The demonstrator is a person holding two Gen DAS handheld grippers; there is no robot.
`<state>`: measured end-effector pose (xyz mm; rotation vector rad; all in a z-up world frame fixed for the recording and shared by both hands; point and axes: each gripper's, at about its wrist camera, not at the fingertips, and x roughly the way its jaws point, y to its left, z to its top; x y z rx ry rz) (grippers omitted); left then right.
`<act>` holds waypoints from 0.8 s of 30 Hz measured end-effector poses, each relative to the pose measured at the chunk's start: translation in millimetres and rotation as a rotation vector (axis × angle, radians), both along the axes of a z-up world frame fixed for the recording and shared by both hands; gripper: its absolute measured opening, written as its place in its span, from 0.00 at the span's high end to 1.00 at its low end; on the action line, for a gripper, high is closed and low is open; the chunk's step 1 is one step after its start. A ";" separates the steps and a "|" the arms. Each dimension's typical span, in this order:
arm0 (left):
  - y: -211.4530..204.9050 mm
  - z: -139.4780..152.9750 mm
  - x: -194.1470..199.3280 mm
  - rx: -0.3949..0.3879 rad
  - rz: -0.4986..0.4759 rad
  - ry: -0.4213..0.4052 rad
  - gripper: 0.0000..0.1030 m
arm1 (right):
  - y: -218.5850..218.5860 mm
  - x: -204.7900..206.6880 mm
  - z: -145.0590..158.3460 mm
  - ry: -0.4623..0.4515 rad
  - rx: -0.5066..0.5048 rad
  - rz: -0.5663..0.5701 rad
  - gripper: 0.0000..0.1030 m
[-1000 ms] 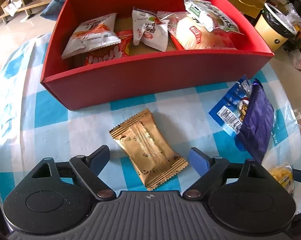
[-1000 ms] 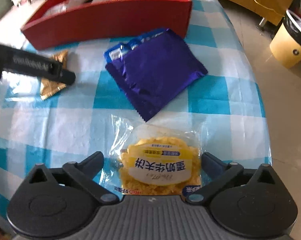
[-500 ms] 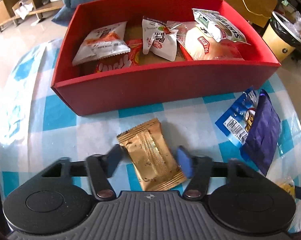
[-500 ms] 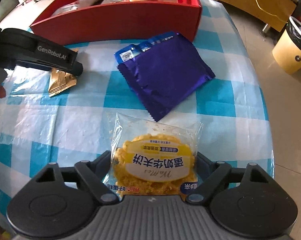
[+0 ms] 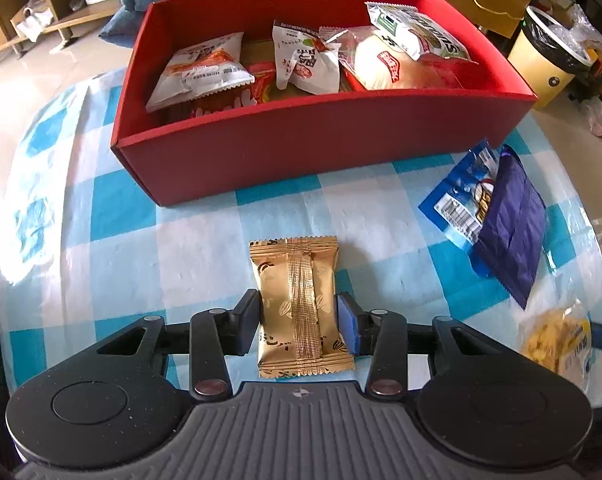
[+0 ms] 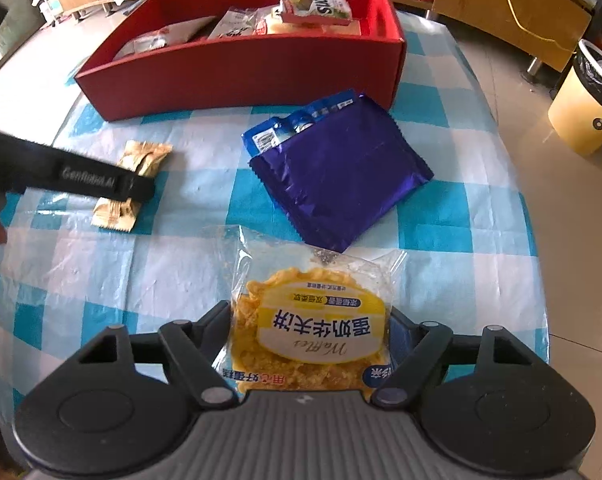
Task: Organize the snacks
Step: 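Carry gold cake and yellow bread packet with both tools toward the red box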
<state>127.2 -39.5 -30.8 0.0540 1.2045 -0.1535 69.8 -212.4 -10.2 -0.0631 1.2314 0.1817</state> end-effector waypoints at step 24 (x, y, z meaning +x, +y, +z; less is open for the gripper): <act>1.5 -10.3 -4.7 0.030 -0.027 -0.013 0.18 | 10.1 14.0 -2.5 0.006 0.002 -0.002 0.27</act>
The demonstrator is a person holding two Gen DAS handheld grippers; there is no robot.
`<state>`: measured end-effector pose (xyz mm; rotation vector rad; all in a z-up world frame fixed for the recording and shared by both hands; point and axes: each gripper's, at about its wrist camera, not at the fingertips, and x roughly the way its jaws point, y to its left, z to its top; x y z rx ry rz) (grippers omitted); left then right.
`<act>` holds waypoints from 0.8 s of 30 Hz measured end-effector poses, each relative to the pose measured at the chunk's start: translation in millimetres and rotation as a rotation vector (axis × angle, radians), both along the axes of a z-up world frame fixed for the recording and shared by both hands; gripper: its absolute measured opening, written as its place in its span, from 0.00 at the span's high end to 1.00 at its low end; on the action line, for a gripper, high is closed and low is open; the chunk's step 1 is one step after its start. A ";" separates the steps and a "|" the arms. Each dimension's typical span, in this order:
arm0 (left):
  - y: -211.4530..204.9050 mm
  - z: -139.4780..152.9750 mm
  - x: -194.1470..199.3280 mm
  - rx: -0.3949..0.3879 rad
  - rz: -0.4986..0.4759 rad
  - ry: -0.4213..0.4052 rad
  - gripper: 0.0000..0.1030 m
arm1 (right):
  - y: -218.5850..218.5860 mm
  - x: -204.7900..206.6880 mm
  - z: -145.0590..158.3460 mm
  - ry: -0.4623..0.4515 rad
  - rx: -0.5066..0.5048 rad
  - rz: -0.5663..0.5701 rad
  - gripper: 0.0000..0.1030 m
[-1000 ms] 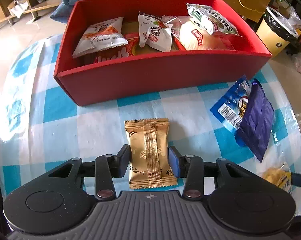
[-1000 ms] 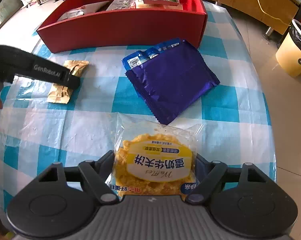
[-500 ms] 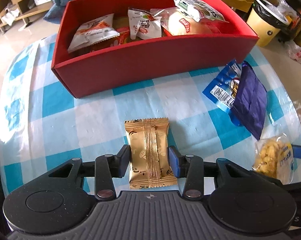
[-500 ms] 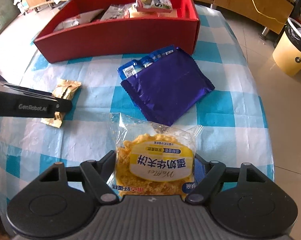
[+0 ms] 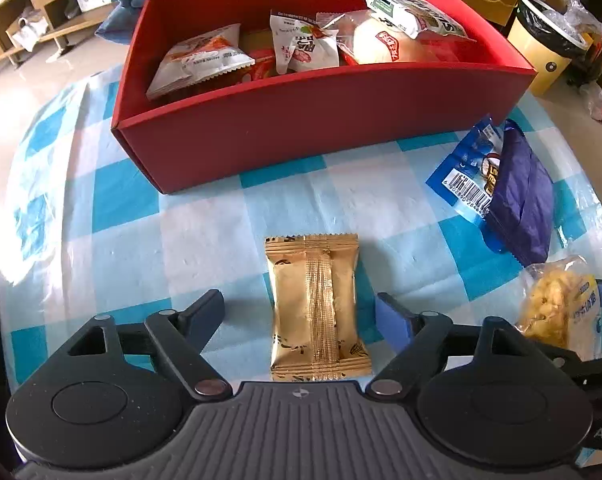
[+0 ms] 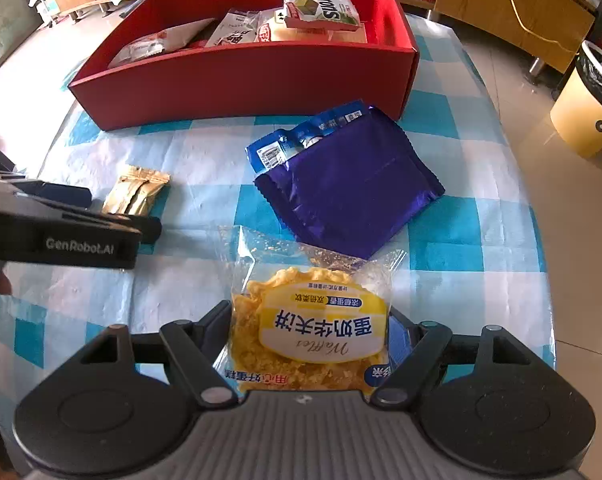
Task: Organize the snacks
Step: 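Carry gold cake and yellow bread packet with both tools toward the red box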
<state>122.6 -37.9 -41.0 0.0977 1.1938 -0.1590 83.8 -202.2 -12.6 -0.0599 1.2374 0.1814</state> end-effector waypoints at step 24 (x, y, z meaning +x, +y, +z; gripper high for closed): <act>-0.8 40.0 -4.6 -0.086 -0.024 -0.056 0.52 | 7.2 20.6 40.2 -0.127 0.061 -0.037 0.28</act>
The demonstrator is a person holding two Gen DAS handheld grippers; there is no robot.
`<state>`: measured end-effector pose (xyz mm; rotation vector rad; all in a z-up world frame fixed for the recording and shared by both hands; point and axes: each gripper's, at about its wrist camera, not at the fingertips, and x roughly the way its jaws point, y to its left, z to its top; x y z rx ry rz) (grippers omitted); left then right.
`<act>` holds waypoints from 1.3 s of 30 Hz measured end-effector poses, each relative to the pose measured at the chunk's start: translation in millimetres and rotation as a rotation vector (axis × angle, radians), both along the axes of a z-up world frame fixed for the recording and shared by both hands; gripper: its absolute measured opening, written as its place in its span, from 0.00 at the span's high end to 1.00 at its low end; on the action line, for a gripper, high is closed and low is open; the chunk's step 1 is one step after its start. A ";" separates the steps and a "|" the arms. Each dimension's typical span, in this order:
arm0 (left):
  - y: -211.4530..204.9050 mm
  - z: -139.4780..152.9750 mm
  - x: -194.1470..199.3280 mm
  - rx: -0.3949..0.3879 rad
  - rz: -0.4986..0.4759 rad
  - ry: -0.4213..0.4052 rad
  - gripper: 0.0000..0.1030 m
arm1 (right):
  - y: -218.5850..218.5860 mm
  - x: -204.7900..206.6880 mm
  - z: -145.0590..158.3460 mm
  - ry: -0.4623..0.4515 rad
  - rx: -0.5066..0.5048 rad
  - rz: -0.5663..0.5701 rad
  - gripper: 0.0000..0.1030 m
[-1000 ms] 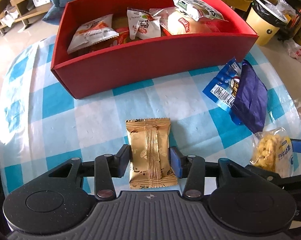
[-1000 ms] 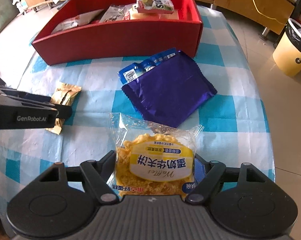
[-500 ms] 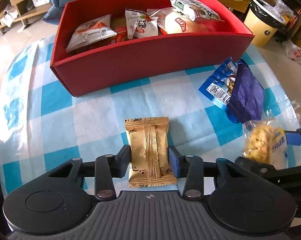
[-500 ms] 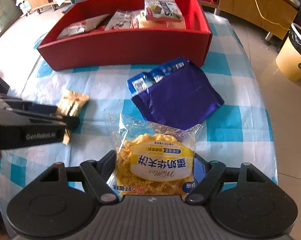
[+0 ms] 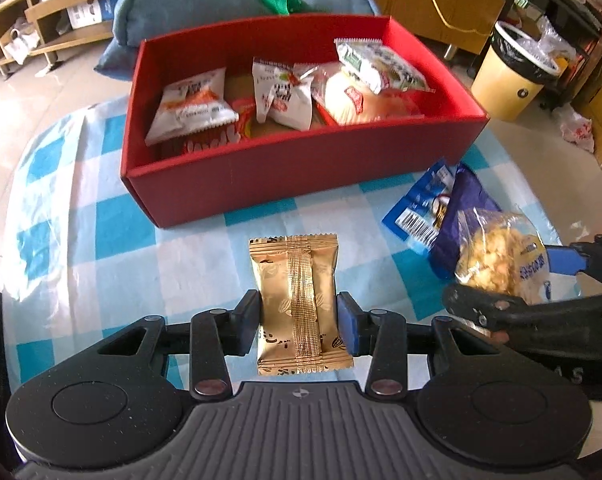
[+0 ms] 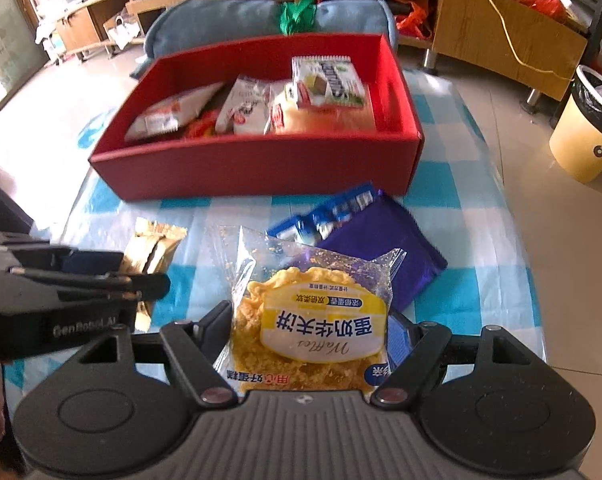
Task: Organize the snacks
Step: 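Carry gold cake and yellow bread packet with both tools toward the red box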
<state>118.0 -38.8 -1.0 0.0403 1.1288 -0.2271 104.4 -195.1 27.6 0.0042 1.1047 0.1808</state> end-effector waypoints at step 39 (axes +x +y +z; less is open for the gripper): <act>15.4 53.3 89.4 0.001 0.107 -0.181 0.52 | 6.4 111.6 39.1 -0.157 0.082 -0.072 0.28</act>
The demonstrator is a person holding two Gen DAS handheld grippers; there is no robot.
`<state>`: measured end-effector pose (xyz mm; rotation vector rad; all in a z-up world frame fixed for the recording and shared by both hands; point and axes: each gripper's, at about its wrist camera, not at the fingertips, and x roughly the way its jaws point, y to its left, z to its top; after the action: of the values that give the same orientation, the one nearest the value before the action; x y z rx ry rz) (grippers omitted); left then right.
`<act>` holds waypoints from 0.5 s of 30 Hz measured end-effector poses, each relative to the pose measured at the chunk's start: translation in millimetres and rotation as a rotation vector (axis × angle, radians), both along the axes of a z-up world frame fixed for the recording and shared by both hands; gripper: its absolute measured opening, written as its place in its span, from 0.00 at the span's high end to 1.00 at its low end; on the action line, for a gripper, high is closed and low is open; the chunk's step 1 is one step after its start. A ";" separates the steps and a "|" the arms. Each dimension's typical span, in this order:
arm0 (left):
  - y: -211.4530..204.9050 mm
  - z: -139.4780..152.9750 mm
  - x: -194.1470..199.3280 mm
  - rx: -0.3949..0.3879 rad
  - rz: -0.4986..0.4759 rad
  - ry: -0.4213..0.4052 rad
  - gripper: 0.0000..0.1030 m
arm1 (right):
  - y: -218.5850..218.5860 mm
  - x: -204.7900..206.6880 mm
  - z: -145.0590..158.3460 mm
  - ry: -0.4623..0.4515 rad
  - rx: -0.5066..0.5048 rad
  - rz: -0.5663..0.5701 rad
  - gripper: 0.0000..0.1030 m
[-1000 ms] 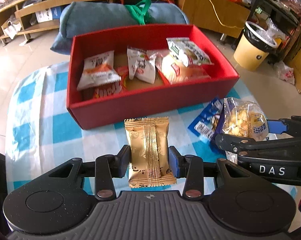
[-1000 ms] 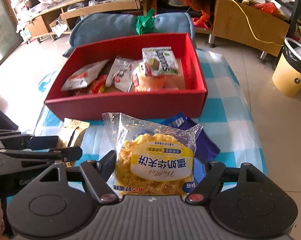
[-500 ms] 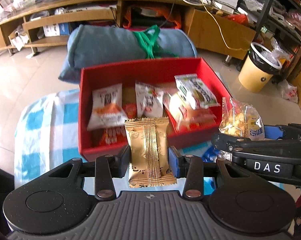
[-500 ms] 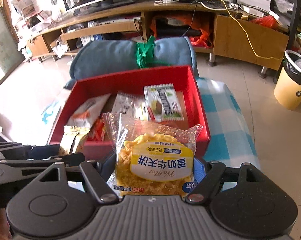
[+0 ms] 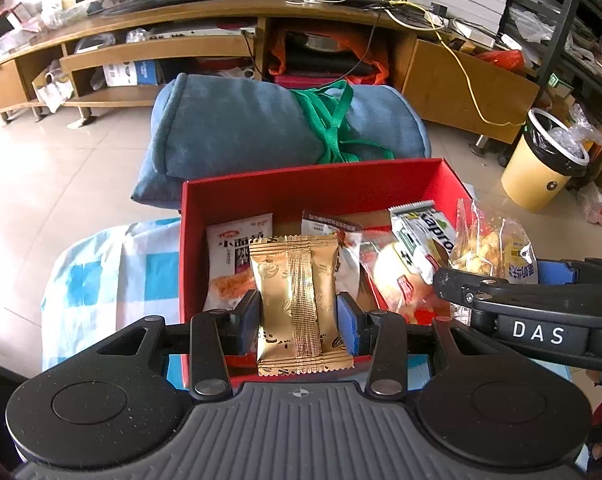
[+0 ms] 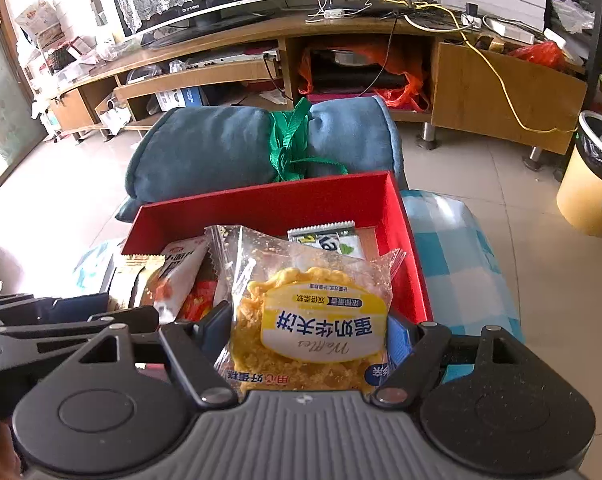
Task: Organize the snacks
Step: 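Carry gold cake and yellow bread packet with both tools toward the red box, then lower gold cake with left tool while right tool lowers bread packet into box, open both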
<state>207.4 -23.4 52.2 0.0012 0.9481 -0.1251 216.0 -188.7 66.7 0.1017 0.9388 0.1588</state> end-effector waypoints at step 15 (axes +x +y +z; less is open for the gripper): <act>4.9 -17.6 23.0 0.014 0.033 0.041 0.52 | 11.8 35.5 -19.4 0.013 -0.022 0.006 0.28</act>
<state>230.4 -18.5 34.7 -0.0044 0.9897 -0.0889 251.5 -177.0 47.3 0.0798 0.9532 0.1535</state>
